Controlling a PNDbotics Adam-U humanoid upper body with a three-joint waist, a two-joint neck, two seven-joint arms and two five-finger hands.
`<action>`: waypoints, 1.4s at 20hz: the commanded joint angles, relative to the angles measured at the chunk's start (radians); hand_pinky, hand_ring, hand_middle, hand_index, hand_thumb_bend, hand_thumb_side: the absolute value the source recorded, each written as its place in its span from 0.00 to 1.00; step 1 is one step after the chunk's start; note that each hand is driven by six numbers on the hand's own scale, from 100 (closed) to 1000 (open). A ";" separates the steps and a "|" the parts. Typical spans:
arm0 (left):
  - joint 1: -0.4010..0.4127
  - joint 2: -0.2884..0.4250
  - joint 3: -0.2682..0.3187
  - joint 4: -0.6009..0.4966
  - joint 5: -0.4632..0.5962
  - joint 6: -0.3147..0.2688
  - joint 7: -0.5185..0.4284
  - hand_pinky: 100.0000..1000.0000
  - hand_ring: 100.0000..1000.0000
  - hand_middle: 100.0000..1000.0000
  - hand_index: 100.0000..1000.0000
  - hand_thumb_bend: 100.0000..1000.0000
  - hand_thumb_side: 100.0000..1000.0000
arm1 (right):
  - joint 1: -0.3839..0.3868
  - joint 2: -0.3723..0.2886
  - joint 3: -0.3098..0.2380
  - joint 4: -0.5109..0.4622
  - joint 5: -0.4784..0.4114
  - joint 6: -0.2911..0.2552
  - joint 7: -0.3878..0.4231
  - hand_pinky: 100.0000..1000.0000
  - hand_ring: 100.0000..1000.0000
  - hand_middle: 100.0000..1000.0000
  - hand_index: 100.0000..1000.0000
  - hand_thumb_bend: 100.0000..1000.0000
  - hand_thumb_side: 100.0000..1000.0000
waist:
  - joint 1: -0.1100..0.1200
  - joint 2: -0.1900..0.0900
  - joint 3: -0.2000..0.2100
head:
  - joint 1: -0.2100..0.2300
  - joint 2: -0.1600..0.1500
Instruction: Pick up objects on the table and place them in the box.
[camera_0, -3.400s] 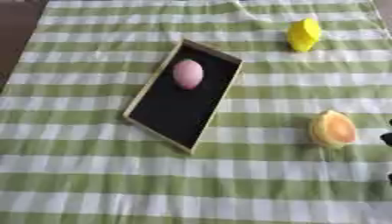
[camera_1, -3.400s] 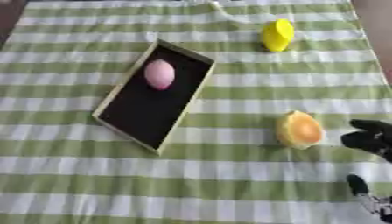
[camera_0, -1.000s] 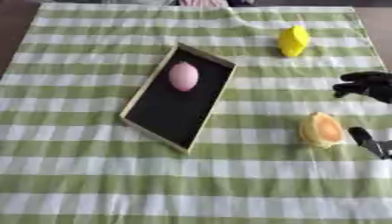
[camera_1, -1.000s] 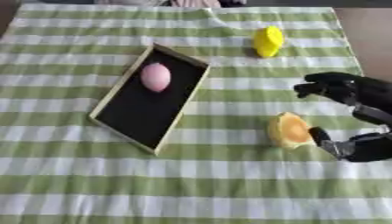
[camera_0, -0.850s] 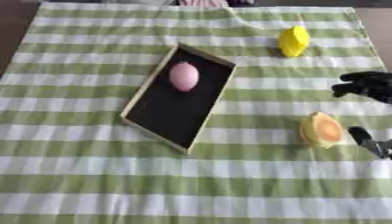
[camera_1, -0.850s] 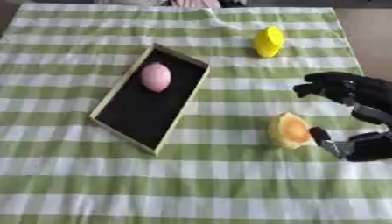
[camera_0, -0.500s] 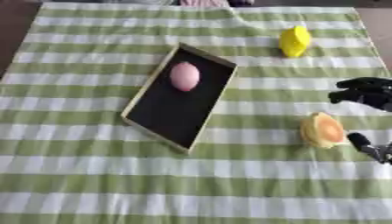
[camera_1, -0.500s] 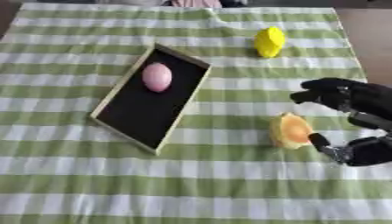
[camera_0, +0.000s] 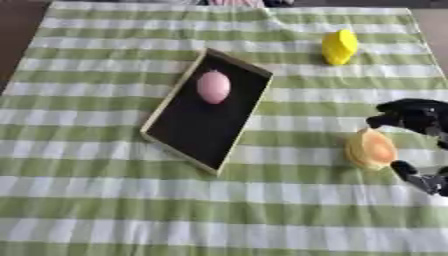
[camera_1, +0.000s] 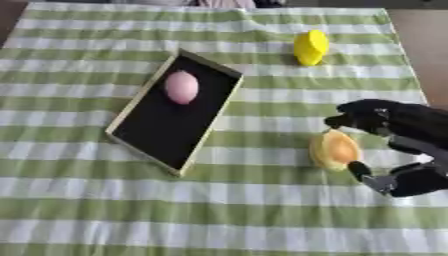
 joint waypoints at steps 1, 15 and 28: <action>-0.005 0.013 0.015 -0.011 0.007 0.002 -0.006 0.69 0.75 0.68 0.83 0.00 0.52 | -0.010 -0.017 -0.004 -0.014 0.012 0.013 0.013 1.00 1.00 0.82 1.00 0.00 0.26 | 0.001 -0.015 0.003 | -0.004 0.005; -0.003 0.002 0.020 -0.005 0.022 0.005 -0.024 0.69 0.75 0.67 0.83 0.00 0.52 | -0.008 -0.002 0.013 -0.014 0.116 0.029 0.042 1.00 1.00 0.85 1.00 0.00 0.42 | 0.001 -0.005 0.008 | -0.007 0.004; 0.001 0.001 0.028 0.001 0.031 0.005 -0.032 0.69 0.75 0.67 0.83 0.00 0.52 | -0.018 0.045 -0.054 -0.014 0.104 -0.011 -0.111 1.00 1.00 0.83 1.00 0.00 0.26 | 0.006 -0.001 0.001 | -0.006 0.009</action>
